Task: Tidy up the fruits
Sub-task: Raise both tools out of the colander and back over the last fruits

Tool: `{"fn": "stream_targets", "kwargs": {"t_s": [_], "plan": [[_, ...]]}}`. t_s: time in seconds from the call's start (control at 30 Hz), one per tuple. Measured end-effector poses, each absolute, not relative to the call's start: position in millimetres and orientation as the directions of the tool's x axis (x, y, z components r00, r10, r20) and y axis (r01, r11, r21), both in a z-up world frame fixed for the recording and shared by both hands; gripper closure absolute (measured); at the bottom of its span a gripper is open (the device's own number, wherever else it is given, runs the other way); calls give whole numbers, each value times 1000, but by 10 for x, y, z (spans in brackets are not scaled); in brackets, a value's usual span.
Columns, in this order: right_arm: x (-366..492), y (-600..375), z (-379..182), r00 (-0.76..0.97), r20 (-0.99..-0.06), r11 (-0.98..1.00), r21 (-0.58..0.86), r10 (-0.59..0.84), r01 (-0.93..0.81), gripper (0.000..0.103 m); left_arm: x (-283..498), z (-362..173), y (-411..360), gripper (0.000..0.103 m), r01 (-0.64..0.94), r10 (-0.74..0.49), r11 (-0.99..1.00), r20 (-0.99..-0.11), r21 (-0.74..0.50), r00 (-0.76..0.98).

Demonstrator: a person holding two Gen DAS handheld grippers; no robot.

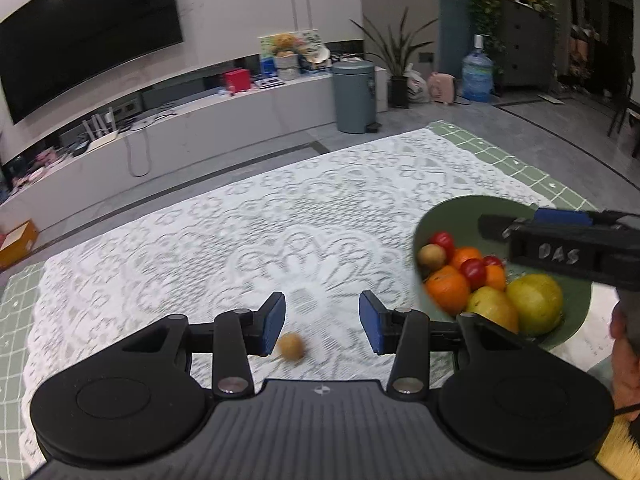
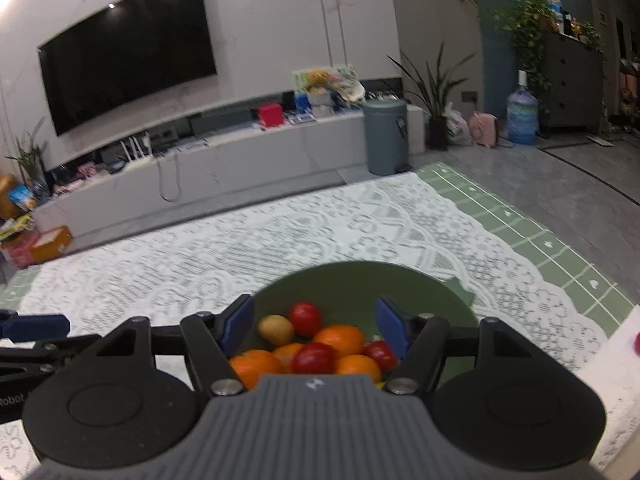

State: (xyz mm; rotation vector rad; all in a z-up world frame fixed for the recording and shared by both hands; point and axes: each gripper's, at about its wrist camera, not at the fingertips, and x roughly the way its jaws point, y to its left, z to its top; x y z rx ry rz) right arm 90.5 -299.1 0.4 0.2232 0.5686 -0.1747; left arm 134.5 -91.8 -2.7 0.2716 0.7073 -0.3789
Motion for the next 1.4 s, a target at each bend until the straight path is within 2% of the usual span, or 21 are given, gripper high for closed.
{"fn": "stream_targets", "kwargs": {"t_s": [0.17,0.33,0.53,0.6,0.7,0.83,1.0,1.17,1.23,1.4], "plan": [[806,-2790,64,873,-484,970,174,-64,168,35,1282,-48,-574,52,385,-216,916,-669,114,712],[732,-2522,88,901,-433,978,195,20,72,35,1269,-92,-228,52,323,-214,946,-666,42,715],[726,-2073,7,889,-437,984,159,140,-77,36,1292,-191,44,52,285,-240,958,-657,-39,714],[710,-1928,-33,883,-439,985,126,163,-120,41,1314,-263,109,52,278,-239,959,-654,-45,717],[755,-1729,-122,864,-464,981,92,193,-170,50,1373,-374,194,52,265,-238,962,-658,-60,715],[886,-1578,-255,831,-521,979,56,194,-194,56,1475,-499,297,52,251,-258,962,-667,-109,699],[1131,-1560,-425,783,-589,980,108,200,-170,64,1622,-684,284,53,274,-313,947,-681,-169,662],[1333,-1595,-561,746,-635,979,157,202,-132,69,1779,-769,161,55,316,-332,936,-691,-156,642],[1382,-1591,-606,739,-644,979,161,200,-125,71,1858,-764,134,59,316,-329,936,-691,-151,644],[1479,-1503,-691,727,-659,982,124,190,-144,72,2011,-778,182,60,319,-378,922,-682,-219,626]]}}
